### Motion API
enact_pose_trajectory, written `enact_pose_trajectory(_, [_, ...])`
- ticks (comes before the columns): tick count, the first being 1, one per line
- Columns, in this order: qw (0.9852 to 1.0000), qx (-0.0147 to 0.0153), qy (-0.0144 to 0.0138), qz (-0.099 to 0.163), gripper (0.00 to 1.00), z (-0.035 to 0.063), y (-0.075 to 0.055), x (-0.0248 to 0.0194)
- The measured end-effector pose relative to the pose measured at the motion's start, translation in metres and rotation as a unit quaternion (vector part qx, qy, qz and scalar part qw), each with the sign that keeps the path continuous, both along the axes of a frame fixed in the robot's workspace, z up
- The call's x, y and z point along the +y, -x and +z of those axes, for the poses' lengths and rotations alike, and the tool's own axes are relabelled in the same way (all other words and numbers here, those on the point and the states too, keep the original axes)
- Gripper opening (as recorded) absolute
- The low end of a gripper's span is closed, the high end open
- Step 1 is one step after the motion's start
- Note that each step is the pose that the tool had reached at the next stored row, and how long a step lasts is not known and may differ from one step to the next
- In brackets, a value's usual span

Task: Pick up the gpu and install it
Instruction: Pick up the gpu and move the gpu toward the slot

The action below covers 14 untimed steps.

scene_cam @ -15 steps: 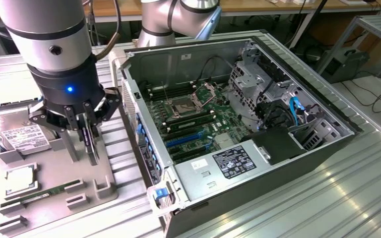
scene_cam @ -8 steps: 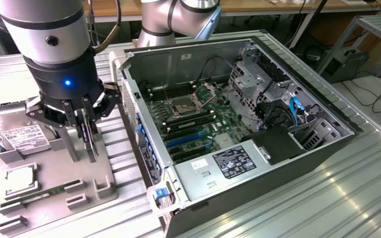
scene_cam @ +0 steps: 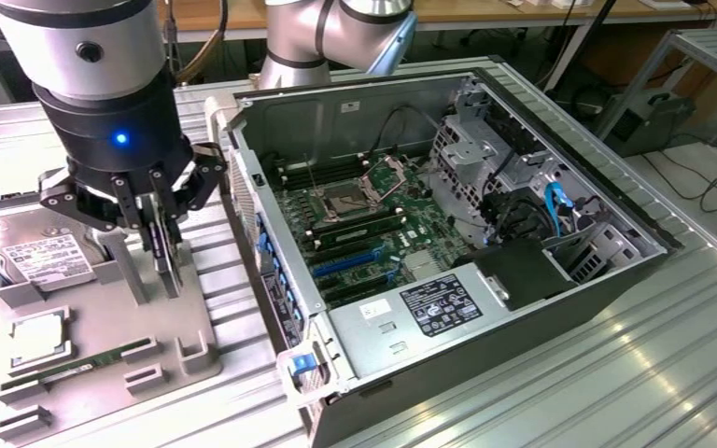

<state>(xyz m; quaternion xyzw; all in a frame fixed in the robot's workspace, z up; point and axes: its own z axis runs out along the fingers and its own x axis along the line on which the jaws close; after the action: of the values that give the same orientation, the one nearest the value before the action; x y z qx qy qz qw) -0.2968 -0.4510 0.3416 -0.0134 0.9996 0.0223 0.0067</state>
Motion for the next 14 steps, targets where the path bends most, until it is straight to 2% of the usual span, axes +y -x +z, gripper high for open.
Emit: enact_pose_trajectory(14, [1.0, 0.0, 0.0, 0.0, 0.28, 0.0248, 0.0, 0.0])
